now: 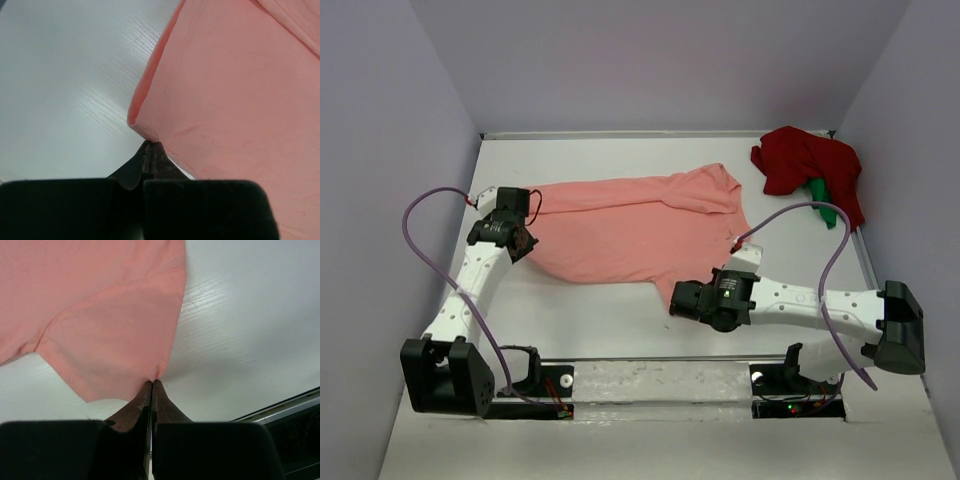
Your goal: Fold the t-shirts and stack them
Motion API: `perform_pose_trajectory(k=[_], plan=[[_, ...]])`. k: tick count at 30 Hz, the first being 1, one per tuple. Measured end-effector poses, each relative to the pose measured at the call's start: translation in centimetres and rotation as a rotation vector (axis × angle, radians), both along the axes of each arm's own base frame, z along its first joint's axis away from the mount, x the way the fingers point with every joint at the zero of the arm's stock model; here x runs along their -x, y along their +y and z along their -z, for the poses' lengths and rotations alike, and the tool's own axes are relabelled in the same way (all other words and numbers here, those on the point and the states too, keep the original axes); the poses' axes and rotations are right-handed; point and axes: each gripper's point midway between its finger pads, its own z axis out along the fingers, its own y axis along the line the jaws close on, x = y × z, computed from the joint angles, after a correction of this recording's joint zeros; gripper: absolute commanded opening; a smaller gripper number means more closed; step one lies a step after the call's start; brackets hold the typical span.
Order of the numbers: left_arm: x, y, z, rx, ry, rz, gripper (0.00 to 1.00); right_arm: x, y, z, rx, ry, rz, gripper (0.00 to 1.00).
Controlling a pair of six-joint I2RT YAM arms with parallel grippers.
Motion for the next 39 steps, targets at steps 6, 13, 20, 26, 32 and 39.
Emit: perform_pose_trajectory(k=[6, 13, 20, 26, 32, 39], plan=[[0.9, -0.1, -1.2, 0.013, -0.034, -0.002, 0.0, 0.0, -0.4, -0.5, 0.001, -0.011, 0.0, 0.0], [2.3, 0.4, -3.5, 0.0, -0.085, -0.011, 0.0, -2.3, 0.2, -4.3, -0.004, -0.097, -0.013, 0.0], [2.6, 1.2, -7.1, -0.033, -0.189, -0.031, 0.0, -6.7, -3.3, -8.4, 0.124, -0.172, 0.016, 0.0], [2.7, 1.2, -7.1, -0.036, -0.184, -0.025, 0.0, -9.2, -7.4, -8.6, 0.198, -0.175, -0.029, 0.0], [2.3, 1.2, -6.4, -0.045, -0.149, -0.005, 0.0, -11.1, -6.1, -8.4, 0.226, -0.162, -0.156, 0.0], [0.9, -1.4, -3.0, 0.035, -0.049, 0.14, 0.34, -11.3, -4.1, -7.5, 0.197, -0.119, -0.267, 0.0]])
